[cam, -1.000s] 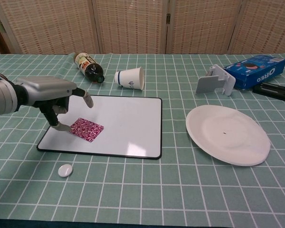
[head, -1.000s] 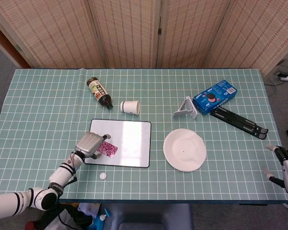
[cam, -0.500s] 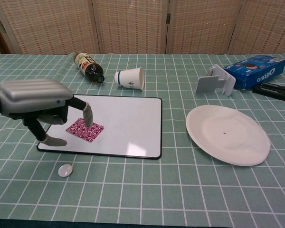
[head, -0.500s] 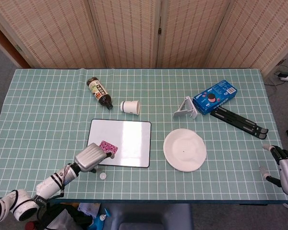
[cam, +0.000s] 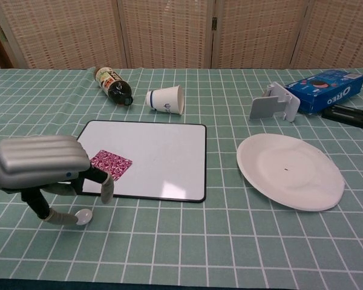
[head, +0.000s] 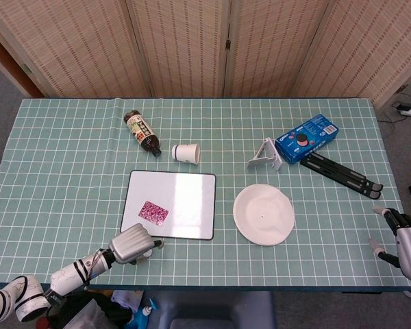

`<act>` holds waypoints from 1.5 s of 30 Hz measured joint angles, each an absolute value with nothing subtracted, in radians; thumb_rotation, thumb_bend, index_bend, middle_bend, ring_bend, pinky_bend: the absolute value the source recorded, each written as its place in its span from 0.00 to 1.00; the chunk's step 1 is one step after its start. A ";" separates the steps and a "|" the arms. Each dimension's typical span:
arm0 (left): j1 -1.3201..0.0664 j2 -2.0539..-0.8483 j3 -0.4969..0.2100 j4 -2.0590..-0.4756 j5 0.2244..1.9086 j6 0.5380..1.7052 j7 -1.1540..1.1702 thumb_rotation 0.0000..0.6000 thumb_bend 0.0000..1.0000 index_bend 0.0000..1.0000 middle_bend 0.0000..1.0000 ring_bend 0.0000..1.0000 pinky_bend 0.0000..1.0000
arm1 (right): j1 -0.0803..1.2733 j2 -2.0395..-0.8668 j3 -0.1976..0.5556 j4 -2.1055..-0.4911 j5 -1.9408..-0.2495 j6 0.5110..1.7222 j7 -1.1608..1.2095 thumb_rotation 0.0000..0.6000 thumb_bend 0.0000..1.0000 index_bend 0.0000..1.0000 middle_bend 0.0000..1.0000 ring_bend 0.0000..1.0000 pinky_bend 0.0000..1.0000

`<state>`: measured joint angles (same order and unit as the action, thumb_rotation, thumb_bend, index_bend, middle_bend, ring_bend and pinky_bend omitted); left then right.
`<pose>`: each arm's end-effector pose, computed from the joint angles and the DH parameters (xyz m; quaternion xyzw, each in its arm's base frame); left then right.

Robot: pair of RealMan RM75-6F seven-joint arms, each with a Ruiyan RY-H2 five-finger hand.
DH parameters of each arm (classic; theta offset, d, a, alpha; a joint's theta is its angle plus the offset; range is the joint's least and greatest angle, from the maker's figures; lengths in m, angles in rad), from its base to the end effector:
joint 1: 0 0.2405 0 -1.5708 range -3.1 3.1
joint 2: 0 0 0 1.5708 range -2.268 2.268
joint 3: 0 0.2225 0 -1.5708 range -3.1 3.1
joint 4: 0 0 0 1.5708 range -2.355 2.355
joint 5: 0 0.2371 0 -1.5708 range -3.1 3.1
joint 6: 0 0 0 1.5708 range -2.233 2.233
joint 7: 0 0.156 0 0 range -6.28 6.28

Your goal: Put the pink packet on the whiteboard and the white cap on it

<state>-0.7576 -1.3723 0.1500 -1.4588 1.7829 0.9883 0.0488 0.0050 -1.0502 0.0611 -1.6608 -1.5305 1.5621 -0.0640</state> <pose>-0.1601 0.2581 -0.0466 -0.8994 -0.1913 -0.3162 0.2335 -0.2925 -0.1716 0.1457 0.5869 -0.3529 0.3724 0.6263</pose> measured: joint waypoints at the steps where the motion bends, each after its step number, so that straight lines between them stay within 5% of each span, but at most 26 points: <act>1: -0.756 -1.380 0.150 -1.450 1.781 0.986 0.049 1.00 0.24 0.40 1.00 1.00 1.00 | 0.005 -1.050 0.061 -1.662 -1.531 1.563 -0.065 1.00 0.19 0.27 0.34 0.38 0.41; 45: -0.743 -1.456 0.149 -1.341 1.752 0.955 0.107 1.00 0.24 0.46 1.00 1.00 1.00 | -0.007 -1.047 0.058 -1.667 -1.529 1.575 -0.070 1.00 0.19 0.27 0.34 0.38 0.41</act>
